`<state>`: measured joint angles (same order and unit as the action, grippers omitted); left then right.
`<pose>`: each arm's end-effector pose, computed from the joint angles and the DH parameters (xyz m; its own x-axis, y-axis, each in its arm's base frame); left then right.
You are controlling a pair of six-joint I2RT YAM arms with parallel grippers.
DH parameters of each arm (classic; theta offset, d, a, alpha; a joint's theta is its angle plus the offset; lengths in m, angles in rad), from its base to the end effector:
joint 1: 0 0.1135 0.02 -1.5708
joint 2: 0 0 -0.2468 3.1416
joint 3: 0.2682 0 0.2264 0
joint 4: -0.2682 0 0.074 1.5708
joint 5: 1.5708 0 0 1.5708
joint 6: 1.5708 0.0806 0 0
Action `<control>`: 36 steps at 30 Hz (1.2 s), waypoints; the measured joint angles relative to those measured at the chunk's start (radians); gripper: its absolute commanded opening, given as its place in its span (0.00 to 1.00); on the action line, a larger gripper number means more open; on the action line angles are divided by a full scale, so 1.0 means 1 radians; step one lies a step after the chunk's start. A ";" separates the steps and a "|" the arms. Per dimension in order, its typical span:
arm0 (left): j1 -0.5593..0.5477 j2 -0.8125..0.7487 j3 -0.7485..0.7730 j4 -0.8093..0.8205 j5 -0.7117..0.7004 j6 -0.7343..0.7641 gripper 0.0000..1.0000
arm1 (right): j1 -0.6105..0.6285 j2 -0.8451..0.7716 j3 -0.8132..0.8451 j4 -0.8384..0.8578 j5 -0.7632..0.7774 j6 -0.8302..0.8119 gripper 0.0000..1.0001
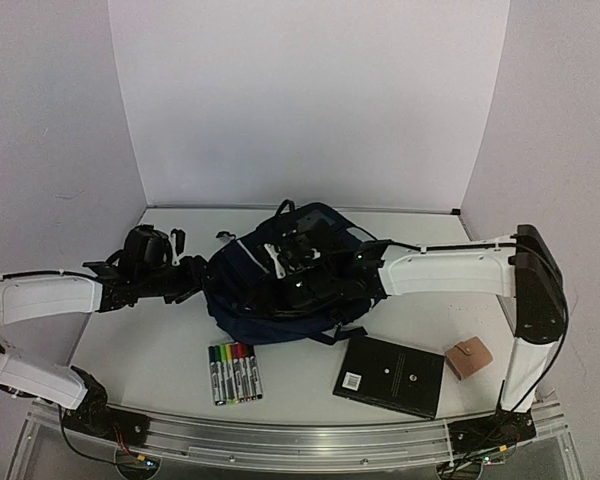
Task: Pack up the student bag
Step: Unzip the student bag at the center of the board.
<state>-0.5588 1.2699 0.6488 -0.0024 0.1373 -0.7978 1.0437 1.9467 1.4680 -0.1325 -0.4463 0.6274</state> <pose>0.2351 -0.1600 0.1811 -0.7891 -0.3429 -0.5097 0.0781 0.7669 -0.6369 0.1974 0.4083 0.2116 -0.7957 -0.3145 -0.5176 -0.6056 0.4112 0.6813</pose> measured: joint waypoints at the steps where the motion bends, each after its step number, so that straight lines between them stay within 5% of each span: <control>1: -0.002 -0.026 0.000 -0.007 0.001 0.017 0.64 | 0.001 -0.037 -0.020 0.004 0.014 0.000 0.48; 12: -0.082 -0.129 -0.029 0.002 0.152 0.248 0.67 | -0.044 -0.247 -0.168 0.035 0.160 0.000 0.50; 23: -0.100 0.035 0.020 0.000 0.226 0.429 0.52 | -0.085 -0.281 -0.225 0.027 0.194 0.001 0.49; 36: -0.126 0.113 0.043 0.001 0.220 0.472 0.40 | -0.087 -0.300 -0.245 0.027 0.194 0.001 0.48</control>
<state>-0.6844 1.3830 0.6918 -0.0010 0.3570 -0.3257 0.9566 1.6470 1.2228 -0.1055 -0.2523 0.6285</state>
